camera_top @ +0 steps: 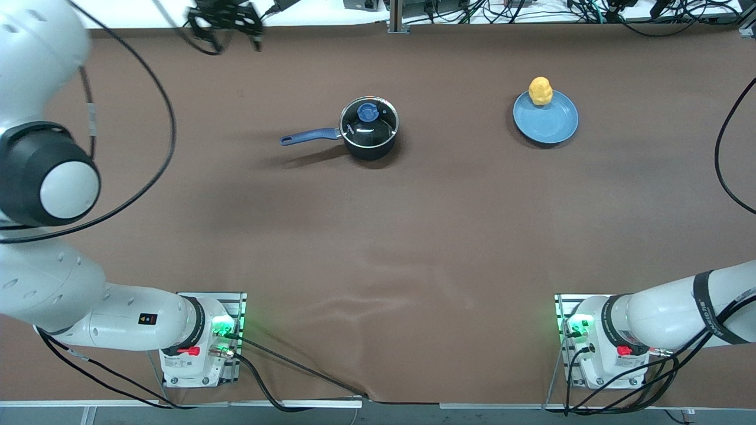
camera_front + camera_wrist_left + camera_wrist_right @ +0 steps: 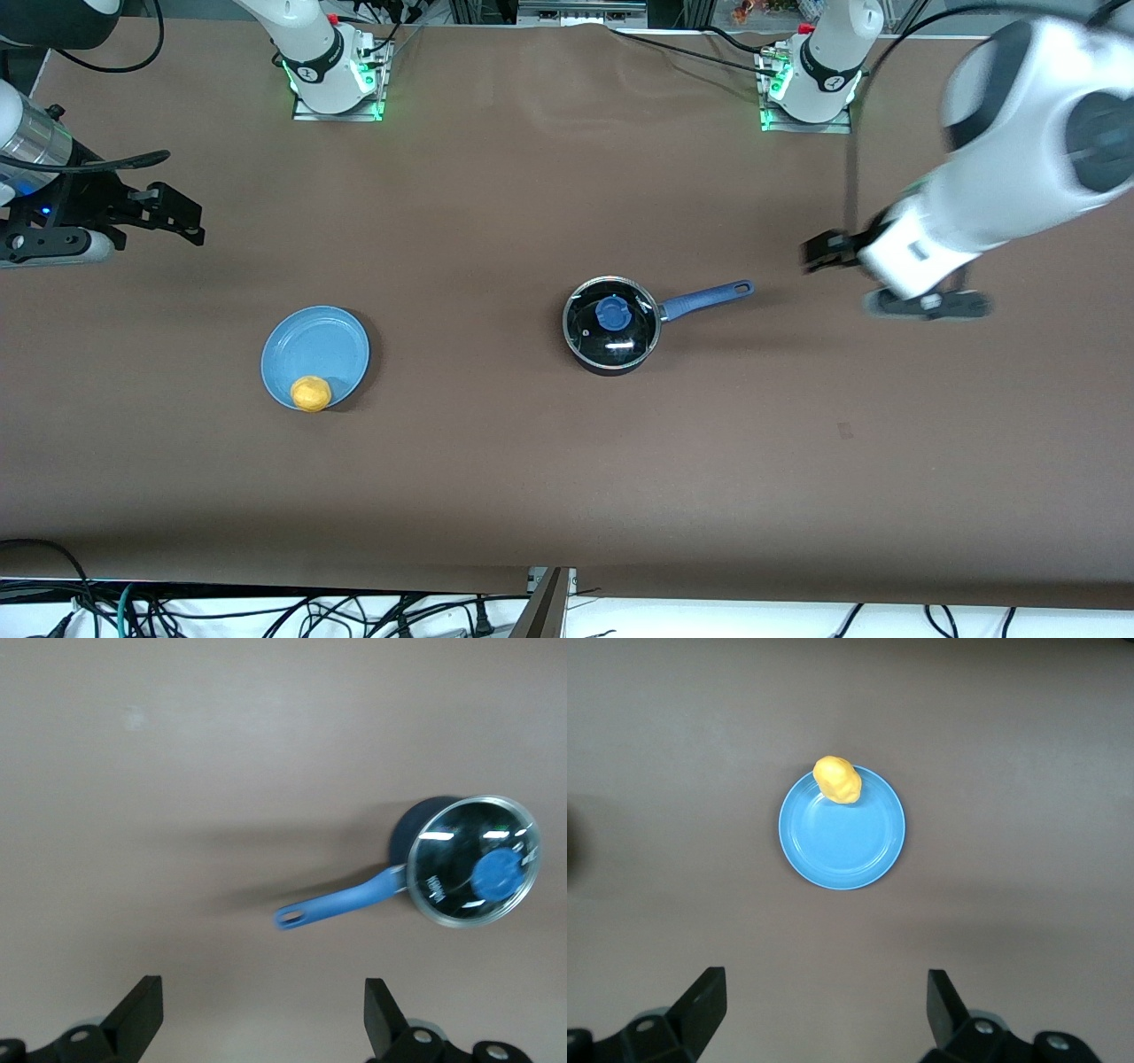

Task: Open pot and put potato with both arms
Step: 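Reach the left gripper to the blue knob of the pot lid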

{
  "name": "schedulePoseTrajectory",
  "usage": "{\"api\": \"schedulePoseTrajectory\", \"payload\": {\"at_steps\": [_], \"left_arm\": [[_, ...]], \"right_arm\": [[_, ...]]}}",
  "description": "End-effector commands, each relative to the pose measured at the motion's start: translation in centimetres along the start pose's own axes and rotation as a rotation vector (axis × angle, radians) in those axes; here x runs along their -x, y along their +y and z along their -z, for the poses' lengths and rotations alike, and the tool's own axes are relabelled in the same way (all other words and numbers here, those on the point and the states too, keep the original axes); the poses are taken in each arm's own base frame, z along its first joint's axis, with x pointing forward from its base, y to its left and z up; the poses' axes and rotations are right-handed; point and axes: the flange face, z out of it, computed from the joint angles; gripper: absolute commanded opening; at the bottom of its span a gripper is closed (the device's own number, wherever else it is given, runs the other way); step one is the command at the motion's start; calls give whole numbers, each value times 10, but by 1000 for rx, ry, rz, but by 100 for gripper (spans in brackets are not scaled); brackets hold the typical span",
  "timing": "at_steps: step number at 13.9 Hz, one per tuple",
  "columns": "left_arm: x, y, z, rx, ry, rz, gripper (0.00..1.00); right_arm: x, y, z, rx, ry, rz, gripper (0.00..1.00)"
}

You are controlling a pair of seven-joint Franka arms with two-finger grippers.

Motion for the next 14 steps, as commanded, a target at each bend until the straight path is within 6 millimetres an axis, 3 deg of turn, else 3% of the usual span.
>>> {"api": "schedulePoseTrajectory", "payload": {"at_steps": [1, 3, 6, 9, 14], "left_arm": [[-17, 47, -48, 38, -2, 30, 100], [-26, 76, -87, 63, -2, 4, 100], [-32, 112, -130, 89, 24, 64, 100], [-20, 153, -164, 48, 40, 105, 100], [-13, 198, -193, 26, 148, 136, 100]], "right_arm": [[0, 0, 5, 3, -2, 13, 100], [0, 0, 4, 3, -5, 12, 100], [0, 3, 2, 3, -12, 1, 100], [1, 9, -2, 2, -27, -7, 100], [1, 2, -4, 2, -41, 0, 100]]}}
